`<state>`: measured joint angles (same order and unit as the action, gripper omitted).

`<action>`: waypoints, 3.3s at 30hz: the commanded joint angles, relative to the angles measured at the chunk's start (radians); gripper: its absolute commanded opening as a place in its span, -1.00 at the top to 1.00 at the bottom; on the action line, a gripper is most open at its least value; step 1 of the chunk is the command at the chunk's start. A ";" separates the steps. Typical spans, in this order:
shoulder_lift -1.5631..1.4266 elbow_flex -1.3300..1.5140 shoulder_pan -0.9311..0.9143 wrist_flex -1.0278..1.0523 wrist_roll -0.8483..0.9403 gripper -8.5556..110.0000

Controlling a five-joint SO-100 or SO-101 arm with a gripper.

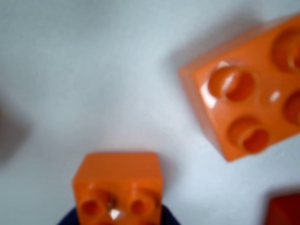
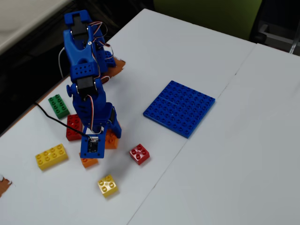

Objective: Pick up the 2x4 orange block and go up the 8x8 blue block.

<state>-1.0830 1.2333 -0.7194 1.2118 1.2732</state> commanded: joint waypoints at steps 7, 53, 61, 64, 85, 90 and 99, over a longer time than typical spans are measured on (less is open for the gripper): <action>-0.071 0.018 0.009 0.005 0.009 0.85; -0.606 0.038 0.518 0.126 0.245 0.85; -0.476 -0.026 0.594 0.137 0.235 0.85; -0.430 -0.048 0.618 0.141 0.232 0.85; -0.195 -0.242 0.716 0.189 0.210 0.85; -0.187 -0.247 0.730 0.210 0.209 0.85; -0.130 -0.336 0.713 0.258 0.221 0.85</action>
<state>-1.2057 0.9679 0.0000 1.4557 1.4880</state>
